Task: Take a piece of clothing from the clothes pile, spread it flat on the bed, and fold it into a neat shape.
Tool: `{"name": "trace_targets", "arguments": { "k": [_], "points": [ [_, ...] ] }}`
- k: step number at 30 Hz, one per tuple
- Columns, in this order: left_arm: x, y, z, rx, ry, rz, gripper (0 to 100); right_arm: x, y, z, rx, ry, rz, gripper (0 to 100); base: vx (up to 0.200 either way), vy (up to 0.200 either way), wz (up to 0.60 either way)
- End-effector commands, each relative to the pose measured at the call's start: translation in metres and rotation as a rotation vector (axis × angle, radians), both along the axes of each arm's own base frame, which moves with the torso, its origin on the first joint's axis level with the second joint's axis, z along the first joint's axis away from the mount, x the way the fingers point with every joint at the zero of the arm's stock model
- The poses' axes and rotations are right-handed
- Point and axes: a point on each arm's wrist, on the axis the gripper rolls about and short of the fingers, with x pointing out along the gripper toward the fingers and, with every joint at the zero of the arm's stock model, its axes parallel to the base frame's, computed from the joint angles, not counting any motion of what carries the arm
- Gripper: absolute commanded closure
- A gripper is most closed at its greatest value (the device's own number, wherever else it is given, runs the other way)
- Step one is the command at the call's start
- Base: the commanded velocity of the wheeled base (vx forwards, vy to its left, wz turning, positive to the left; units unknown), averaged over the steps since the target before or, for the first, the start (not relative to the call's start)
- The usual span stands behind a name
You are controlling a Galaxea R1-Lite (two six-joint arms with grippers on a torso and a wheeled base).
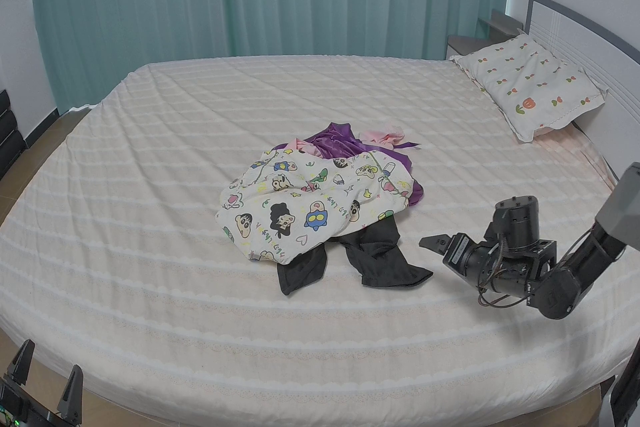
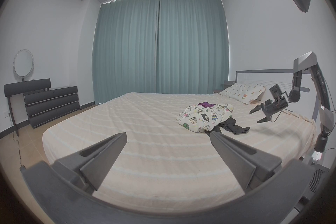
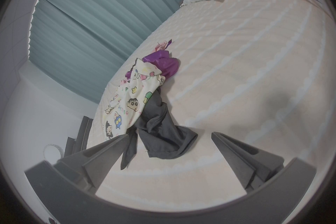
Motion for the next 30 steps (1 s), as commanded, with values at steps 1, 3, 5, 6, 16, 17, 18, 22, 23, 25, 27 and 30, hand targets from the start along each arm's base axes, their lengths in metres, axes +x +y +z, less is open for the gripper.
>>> {"name": "trace_targets", "arguments": {
  "k": [1,3,5,6,16,17,18,22,23,25,27,30],
  "points": [
    [0.001,0.0,-0.005,0.0,0.009,0.0,0,0.016,0.016,-0.032,-0.023,0.057,0.011,0,0.0,0.0,0.0],
    [0.001,0.0,-0.005,0.0,0.009,0.0,0,0.016,0.02,-0.037,-0.029,0.066,0.021,0,0.0,0.0,0.0],
    [0.001,0.0,-0.005,0.0,0.009,0.0,0,0.016,0.025,-0.041,-0.035,0.072,0.029,0,0.0,0.0,0.0],
    [0.001,0.0,-0.005,0.0,0.009,0.0,0,0.016,0.028,-0.043,-0.043,0.073,0.028,0,0.0,0.0,0.0],
    [0.001,0.0,-0.005,0.0,0.009,0.0,0,0.029,0.056,-0.05,-0.059,0.028,0.034,0,0.0,0.0,0.0],
    [0.001,0.0,-0.005,0.0,0.009,0.0,0,0.029,0.056,-0.05,-0.059,0.028,0.034,0,0.0,0.0,0.0],
    [0.001,0.0,-0.005,0.0,0.009,0.0,0,0.029,0.059,-0.05,-0.057,0.025,0.041,0,0.0,0.0,0.0],
    [0.001,0.0,-0.005,0.0,0.009,0.0,0,0.032,0.062,-0.056,-0.051,0.032,0.043,100,0.0,0.0,0.0],
    [0.001,0.0,-0.005,0.0,0.009,0.0,0,0.032,0.062,-0.056,-0.042,0.036,0.042,100,0.0,0.0,0.0],
    [0.001,0.0,-0.005,0.0,0.009,0.0,0,0.031,0.061,-0.057,-0.019,0.053,0.028,100,0.0,0.0,0.0],
    [0.001,0.0,-0.005,-0.002,0.009,0.0,0,0.03,0.061,-0.058,0.002,0.066,0.019,100,0.0,0.0,0.0],
    [0.001,0.0,-0.005,-0.002,0.009,0.0,0,0.025,0.056,-0.061,0.011,0.095,0.007,100,0.0,0.0,0.0]
  ]
}}
